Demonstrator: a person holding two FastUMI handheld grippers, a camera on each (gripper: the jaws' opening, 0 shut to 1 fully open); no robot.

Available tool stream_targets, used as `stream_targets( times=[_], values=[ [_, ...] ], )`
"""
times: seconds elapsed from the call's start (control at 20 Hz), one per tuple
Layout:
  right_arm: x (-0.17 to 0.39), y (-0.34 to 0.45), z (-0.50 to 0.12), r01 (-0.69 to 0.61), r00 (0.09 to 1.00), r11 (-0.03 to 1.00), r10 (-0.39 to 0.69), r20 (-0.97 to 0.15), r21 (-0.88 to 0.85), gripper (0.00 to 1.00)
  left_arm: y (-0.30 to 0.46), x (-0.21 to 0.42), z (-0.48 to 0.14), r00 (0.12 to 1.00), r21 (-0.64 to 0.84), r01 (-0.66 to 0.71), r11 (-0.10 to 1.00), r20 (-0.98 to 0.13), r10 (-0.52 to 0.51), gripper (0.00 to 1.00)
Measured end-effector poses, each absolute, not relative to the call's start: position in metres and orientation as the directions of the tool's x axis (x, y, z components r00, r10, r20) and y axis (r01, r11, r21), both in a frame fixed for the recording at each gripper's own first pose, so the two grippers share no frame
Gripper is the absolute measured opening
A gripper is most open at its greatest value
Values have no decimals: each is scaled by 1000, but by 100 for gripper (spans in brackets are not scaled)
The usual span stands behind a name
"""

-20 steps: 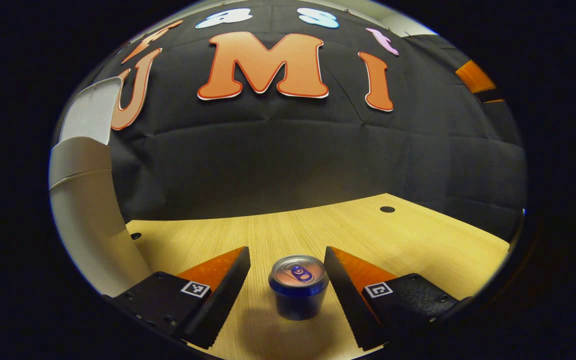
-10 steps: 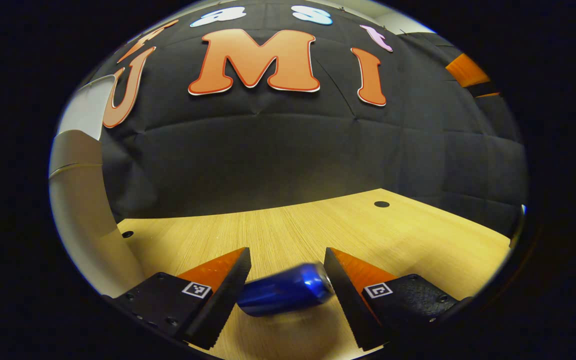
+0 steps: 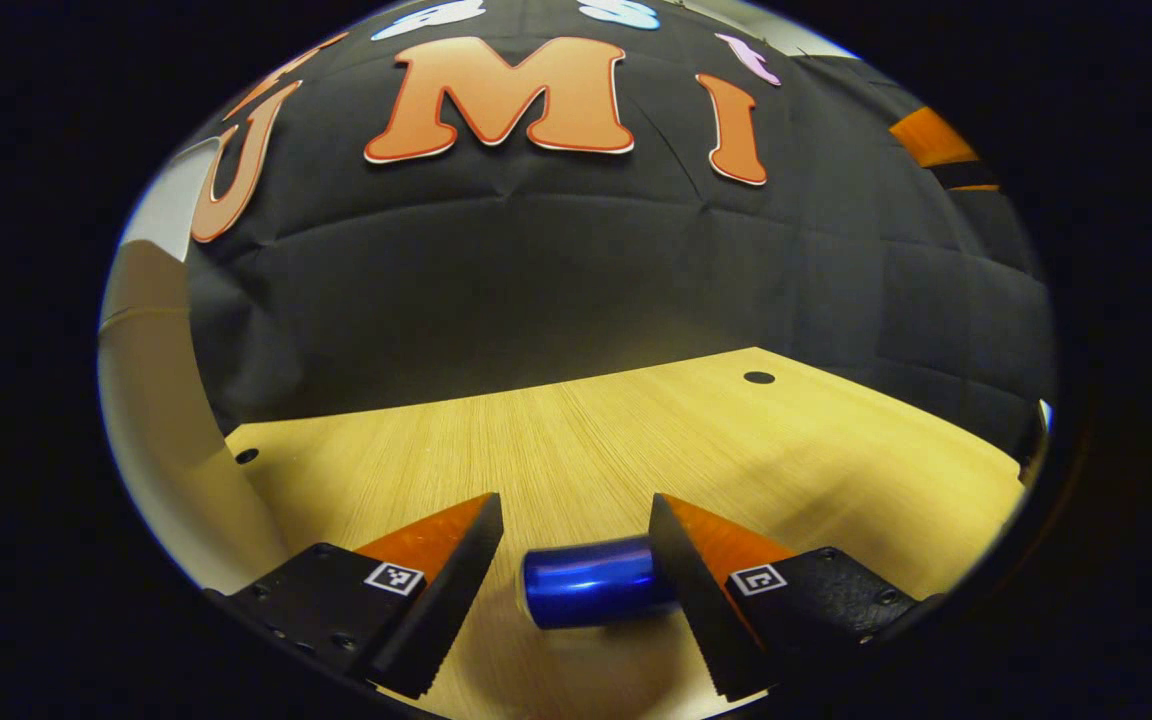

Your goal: Press the lid of the desktop garbage bin to open it, pick up the crumpled paper on the desktop and throw it into the bin, then pick up the pop can on the desktop and drop it into the bin, and finally close the garbage bin lid.

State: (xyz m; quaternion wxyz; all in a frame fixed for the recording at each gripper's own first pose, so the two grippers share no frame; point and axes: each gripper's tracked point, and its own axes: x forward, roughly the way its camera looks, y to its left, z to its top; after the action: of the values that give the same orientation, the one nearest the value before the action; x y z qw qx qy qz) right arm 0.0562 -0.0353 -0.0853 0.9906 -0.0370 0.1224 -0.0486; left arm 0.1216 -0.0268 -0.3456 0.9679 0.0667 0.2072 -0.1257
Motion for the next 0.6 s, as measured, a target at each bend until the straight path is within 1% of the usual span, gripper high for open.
stream_targets(
  times=[0.1, 0.25, 0.4, 0.45, 0.55, 0.6],
  values=[
    [57, -38, -84, 94, 966, 993, -110, -233, -76, 94, -42, 114, -337, 863, 70, 337, 939, -421, -279, 95],
    [54, -46, -81, 122, 967, 991, -132, -218, -56, 94, -52, 103, -345, 810, 93, 444, 891, -467, -355, 95],
    [49, -53, -82, 152, 964, 987, -158, -215, -45, 94, -51, 94, -344, 768, 150, 541, 828, -491, -413, 98],
    [48, -56, -80, 161, 964, 986, -167, -209, -45, 94, -54, 87, -346, 746, 161, 583, 796, -495, -446, 98],
    [46, -57, -80, 174, 962, 984, -178, -208, -39, 94, -55, 70, -350, 679, 190, 669, 718, -548, -488, 97],
    [46, -58, -80, 178, 962, 983, -181, -206, -35, 94, -56, 62, -349, 655, 207, 704, 680, -558, -509, 98]
  ],
)
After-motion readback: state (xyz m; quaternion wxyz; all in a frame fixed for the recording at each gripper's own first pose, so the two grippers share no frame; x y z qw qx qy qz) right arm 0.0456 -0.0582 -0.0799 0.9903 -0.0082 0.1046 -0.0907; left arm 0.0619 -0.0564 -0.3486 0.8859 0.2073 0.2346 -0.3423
